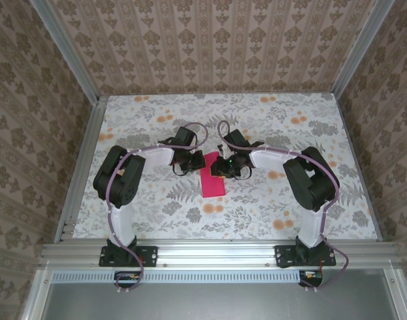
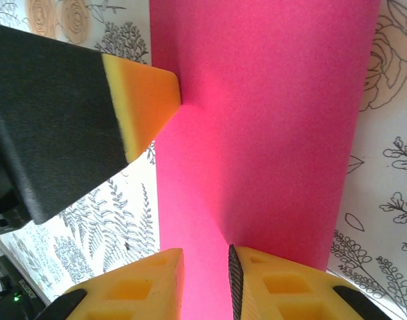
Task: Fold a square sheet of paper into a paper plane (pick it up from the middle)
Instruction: Fold the square sheet of paper in half at the center of the table.
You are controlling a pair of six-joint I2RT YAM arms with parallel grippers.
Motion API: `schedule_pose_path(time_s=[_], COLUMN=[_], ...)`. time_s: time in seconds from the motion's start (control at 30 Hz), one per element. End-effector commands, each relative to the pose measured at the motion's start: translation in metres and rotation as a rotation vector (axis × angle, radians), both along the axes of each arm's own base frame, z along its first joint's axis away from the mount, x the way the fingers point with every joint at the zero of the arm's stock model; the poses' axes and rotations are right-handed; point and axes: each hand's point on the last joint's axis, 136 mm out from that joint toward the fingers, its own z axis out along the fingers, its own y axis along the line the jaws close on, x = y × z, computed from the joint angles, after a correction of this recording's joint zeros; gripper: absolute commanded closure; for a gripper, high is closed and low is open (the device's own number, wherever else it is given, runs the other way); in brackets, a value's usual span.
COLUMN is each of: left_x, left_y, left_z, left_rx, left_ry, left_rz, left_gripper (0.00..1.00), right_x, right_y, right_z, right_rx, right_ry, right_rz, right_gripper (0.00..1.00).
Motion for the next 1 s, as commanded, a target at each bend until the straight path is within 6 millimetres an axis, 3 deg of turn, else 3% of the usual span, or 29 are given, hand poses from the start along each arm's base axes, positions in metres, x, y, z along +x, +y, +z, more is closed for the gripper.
schedule_pose_path(time_s=[0.0,0.37,0.67,0.77,0.97], left_x=[-0.022,-0.023,-0.024,-0.024,-0.024], left_y=[0.013,0.014,0.015,0.015,0.015], left_z=[-0.035,-0.037,-0.038,-0.038,-0.039], left_rx=[0.096,0.101,0.1,0.1,0.101], left_ry=[0.099,0.103,0.104,0.103,0.105], left_rz=[-0.005,-0.004,-0.005,-0.005,-0.001], left_gripper=[0.9,0.9,0.9,0.9,0.9], right_x=[-0.007,-0.013,-0.017,-0.015,-0.019], right_y=[-0.009,-0.018,-0.026,-0.023,-0.012], right_z=[-0.016,-0.027,-0.049,-0.04,-0.003], right_rx=[-0.057,-0.086,-0.112,-0.091,0.002], right_ry=[0.034,0.057,0.094,0.08,0.043], right_rz=[0.001,-0.011,-0.023,-0.021,0.009], right_gripper=[0.73,0.73,0.73,0.73,0.73])
